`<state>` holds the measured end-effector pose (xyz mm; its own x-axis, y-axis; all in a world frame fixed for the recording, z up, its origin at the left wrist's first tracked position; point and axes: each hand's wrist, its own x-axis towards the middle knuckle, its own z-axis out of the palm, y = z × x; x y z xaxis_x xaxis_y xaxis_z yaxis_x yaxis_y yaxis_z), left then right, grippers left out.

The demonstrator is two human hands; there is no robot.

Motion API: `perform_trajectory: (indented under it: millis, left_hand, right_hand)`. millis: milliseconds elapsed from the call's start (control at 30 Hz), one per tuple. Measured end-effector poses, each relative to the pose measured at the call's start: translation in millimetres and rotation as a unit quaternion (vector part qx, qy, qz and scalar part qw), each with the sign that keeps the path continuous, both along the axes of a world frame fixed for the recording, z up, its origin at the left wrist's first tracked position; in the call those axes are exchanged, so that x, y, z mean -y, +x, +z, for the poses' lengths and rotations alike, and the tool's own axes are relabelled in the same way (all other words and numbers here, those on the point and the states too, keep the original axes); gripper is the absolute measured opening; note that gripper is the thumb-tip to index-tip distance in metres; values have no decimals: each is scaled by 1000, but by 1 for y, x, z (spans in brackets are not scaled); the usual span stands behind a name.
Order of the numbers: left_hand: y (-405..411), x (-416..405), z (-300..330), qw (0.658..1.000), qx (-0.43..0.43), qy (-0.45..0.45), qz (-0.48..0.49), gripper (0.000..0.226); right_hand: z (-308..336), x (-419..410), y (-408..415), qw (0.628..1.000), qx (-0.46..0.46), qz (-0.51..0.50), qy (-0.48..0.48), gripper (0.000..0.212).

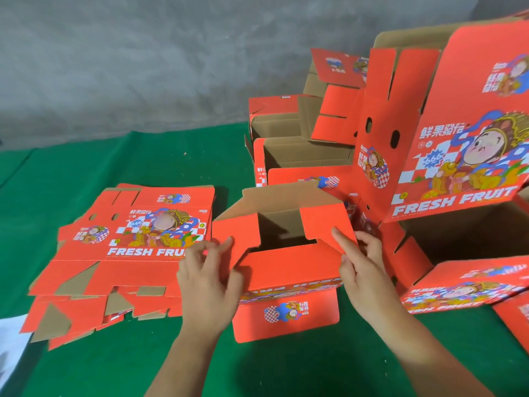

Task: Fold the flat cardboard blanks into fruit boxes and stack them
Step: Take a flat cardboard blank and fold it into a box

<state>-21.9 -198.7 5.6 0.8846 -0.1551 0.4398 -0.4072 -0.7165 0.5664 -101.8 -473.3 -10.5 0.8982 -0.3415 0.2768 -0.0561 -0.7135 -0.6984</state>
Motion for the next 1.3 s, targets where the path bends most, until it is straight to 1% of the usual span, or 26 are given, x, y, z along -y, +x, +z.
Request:
perform_trajectory:
  millis: [67, 100, 200, 267, 333, 367, 400, 467, 500, 600, 667, 700, 733, 800, 833, 867, 900, 933, 967, 1000, 1067, 1133, 1200, 1233, 1267, 1300]
  left_hand:
    - [2, -1, 2, 998, -5, 48, -29, 41]
    - [7, 0, 4, 997, -8, 70, -24, 40]
    - [30, 7, 15, 986, -3, 157, 52, 42]
    - [43, 12, 19, 983, -29, 167, 65, 47]
    - [46, 13, 18, 992, -66, 96, 49, 49]
    - [45, 13, 16, 995, -71, 52, 43, 50]
    - [43, 10, 13, 997, -66, 21, 42, 52]
    - [40, 4, 9, 998, -53, -15, 44, 59]
    - [40, 1, 8, 997, -50, -26, 43, 62]
    - [41, -8, 7, 997, -55, -42, 32, 63]
    - [40, -13, 5, 996, -65, -54, 27, 63]
    - [39, -15, 3, 995, -70, -60, 28, 63]
    - [39, -18, 1, 994, -77, -69, 30, 66]
    - [39, -23, -4, 990, -89, -101, 33, 75]
    - [39, -24, -6, 987, -94, -123, 34, 80]
    - [38, -25, -8, 984, -101, -143, 37, 84]
    - [36, -25, -9, 981, -107, -156, 37, 86]
    - [34, -26, -10, 980, -111, -162, 36, 86]
    - [33, -26, -12, 980, -111, -164, 32, 84]
    - [33, -28, -13, 979, -113, -166, 29, 82]
    - [35, -32, -16, 977, -119, -175, 26, 77]
    - [36, -35, -20, 969, -133, -208, 22, 69]
    - [35, -32, -23, 935, -198, -295, 23, 62]
    - [32, -29, -25, 920, -230, -316, 33, 63]
    - [28, -26, -27, 911, -250, -324, 44, 69]
    - [25, -25, -30, 918, -256, -299, 52, 75]
  right_hand:
    - [-3, -1, -1, 1000, -20, 15, 4, 61]
    - [-2, -2, -2, 999, -18, 25, 8, 60]
    - [-1, -5, 2, 998, 9, 46, -30, 55]
    - [3, -4, 7, 997, 22, 57, -56, 46]
    - [15, -2, 17, 997, 13, 49, -58, 26]
    - [22, -2, 24, 998, 5, 35, -50, 29]
    - [29, -1, 32, 1000, -1, 15, -19, 41]
    - [43, 1, 52, 995, 4, -30, 97, 57]
    - [46, 2, 62, 989, 3, -48, 139, 61]
    - [47, -1, 81, 987, -2, -38, 156, 67]
    - [50, -13, 87, 979, -52, -30, 195, 67]
    - [49, -18, 85, 977, -72, -32, 198, 59]
    - [45, -20, 84, 977, -78, -24, 195, 46]
    - [36, -20, 81, 984, -62, 24, 165, 26]
    - [39, -20, 81, 983, -51, 46, 170, 17]
    - [47, -21, 87, 975, -64, 66, 201, 9]
    - [54, -22, 87, 960, -85, 81, 254, 24]
    - [58, -18, 85, 940, -107, 93, 310, 33]
    - [54, -14, 85, 937, -115, 72, 323, 18]
    - [53, -16, 86, 941, -133, 58, 305, 9]
    - [42, -21, 86, 974, -140, 73, 161, 54]
    - [27, -16, 80, 987, -122, 82, 64, 74]
    - [22, -16, 84, 989, -134, 54, 13, 80]
    - [21, -17, 86, 987, -157, 29, -20, 80]
    - [20, -21, 88, 984, -172, -1, -53, 80]
    - [16, -26, 87, 980, -178, -26, -89, 79]
